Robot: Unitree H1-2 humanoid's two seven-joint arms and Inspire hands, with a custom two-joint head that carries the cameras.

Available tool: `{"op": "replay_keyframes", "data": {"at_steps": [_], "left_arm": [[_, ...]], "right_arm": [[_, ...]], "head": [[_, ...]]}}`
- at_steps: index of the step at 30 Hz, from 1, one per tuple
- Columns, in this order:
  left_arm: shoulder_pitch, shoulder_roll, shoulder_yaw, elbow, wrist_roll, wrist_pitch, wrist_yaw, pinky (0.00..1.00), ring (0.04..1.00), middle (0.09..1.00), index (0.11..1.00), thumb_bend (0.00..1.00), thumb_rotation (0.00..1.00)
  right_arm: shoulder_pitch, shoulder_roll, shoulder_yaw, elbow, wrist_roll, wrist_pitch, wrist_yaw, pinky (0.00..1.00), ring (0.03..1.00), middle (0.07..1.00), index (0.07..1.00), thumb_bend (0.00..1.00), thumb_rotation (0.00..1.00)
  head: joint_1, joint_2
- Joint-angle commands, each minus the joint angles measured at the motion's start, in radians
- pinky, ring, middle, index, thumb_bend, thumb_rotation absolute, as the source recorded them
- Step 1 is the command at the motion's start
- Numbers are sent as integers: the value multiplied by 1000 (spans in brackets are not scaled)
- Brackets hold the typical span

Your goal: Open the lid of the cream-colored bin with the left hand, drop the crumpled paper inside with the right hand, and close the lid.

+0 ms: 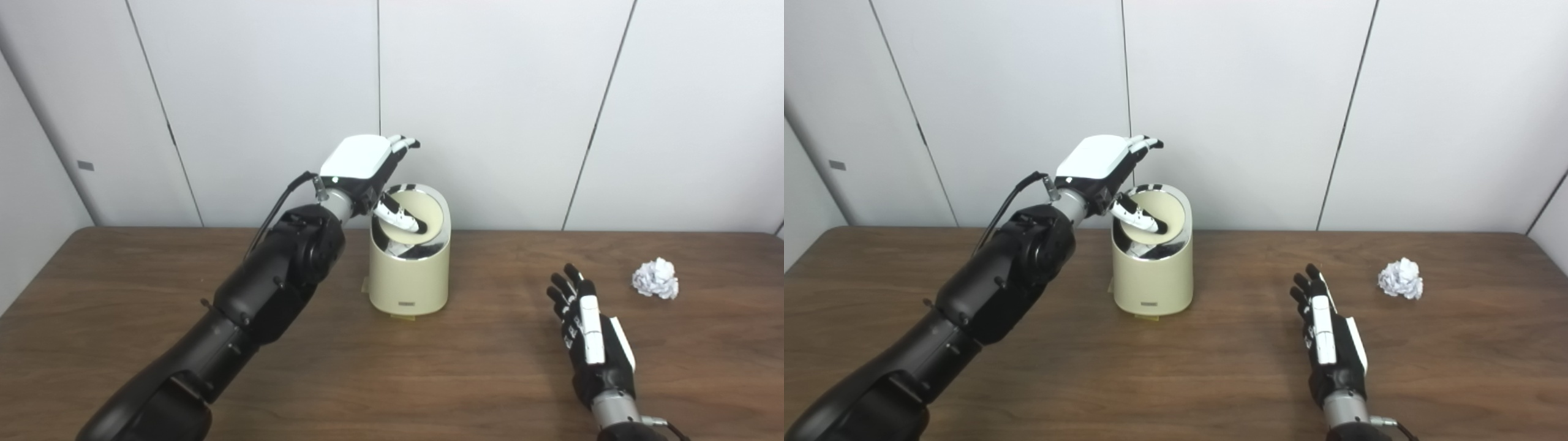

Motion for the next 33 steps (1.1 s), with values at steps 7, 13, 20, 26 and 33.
{"op": "replay_keyframes", "data": {"at_steps": [7,13,20,26,33], "left_arm": [[-34,15,8,-13,64,18,-62,870,916,941,942,898,0],[4,-13,99,-49,-15,21,-49,881,921,928,930,888,0],[123,-170,418,-191,-353,18,72,759,836,845,822,649,205],[169,-194,500,-279,-437,24,109,743,785,800,830,535,213],[169,-154,473,-254,-427,-9,118,798,820,813,832,678,96]], "right_arm": [[-25,-3,1,-19,5,-43,9,1000,934,938,970,649,977],[-27,-9,-5,-21,14,-42,13,1000,935,938,970,653,971],[-20,-19,-7,-36,20,-30,18,1000,940,943,975,652,966],[-16,-30,-6,-41,22,-22,23,1000,941,945,973,647,973],[-18,-26,-2,-40,23,-23,22,1000,937,939,969,650,970]], "head": [[-2,1],[-3,0],[-2,5],[1,9],[2,10]]}}
